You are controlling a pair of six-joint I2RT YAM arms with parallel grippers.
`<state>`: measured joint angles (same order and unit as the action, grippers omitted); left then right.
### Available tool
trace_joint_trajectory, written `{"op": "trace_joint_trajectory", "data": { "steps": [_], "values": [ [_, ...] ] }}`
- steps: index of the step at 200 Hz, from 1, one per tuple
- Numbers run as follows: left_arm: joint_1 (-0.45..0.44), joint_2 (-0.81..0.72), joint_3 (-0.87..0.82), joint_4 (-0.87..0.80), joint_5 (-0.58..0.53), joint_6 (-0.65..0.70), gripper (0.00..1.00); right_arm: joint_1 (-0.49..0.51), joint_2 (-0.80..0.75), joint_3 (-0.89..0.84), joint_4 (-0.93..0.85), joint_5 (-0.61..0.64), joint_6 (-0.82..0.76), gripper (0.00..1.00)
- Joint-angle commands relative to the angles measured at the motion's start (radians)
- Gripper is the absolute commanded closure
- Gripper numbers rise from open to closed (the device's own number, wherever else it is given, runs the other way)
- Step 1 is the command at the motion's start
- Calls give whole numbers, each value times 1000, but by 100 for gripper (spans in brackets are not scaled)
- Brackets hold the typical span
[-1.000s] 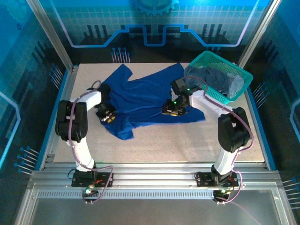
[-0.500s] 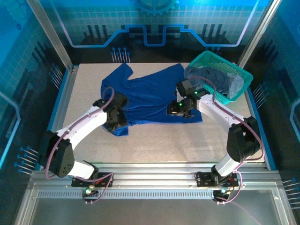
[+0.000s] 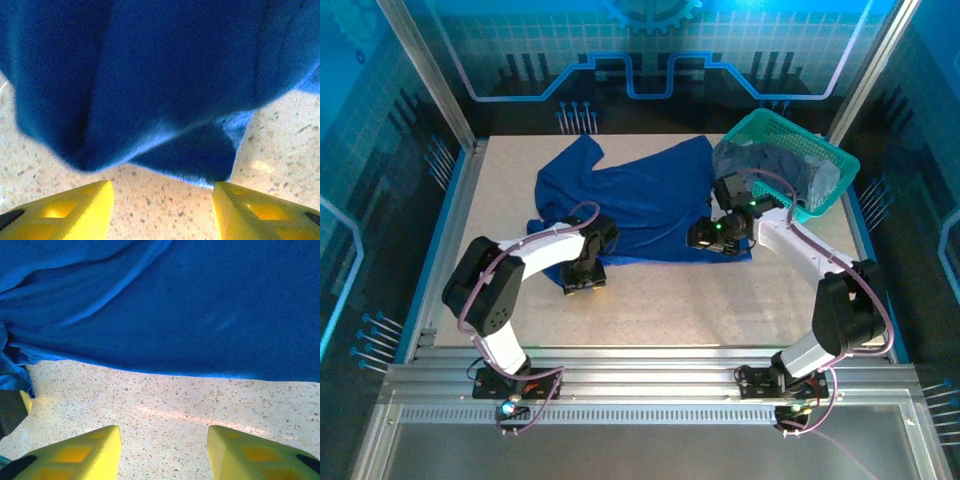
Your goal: Fold and stack the t-shirts
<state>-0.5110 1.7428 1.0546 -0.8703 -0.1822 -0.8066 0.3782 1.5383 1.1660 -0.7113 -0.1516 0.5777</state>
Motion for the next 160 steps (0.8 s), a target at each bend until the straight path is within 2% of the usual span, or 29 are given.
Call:
{"op": "trace_joint_trajectory", "data": {
  "steps": [1,29,44,103,123,160],
  "values": [
    [-10,7,42,43,-26,42,43,-15,-27,-13,6,-28,-11,49],
    [-14,33,15,72,-29,58,44,-14,-24,-20,10,-33,-10,49],
    [-14,49,-9,106,-39,75,48,-16,-20,-22,13,-39,-7,49],
    [-14,73,-57,118,-82,75,85,-20,-16,-20,12,-18,-2,49],
    [-12,17,-78,83,-118,70,100,-31,-25,-34,6,18,12,50],
    [-11,-207,-95,-75,-230,19,100,-104,-36,-77,-50,163,90,51]
  ]
}}
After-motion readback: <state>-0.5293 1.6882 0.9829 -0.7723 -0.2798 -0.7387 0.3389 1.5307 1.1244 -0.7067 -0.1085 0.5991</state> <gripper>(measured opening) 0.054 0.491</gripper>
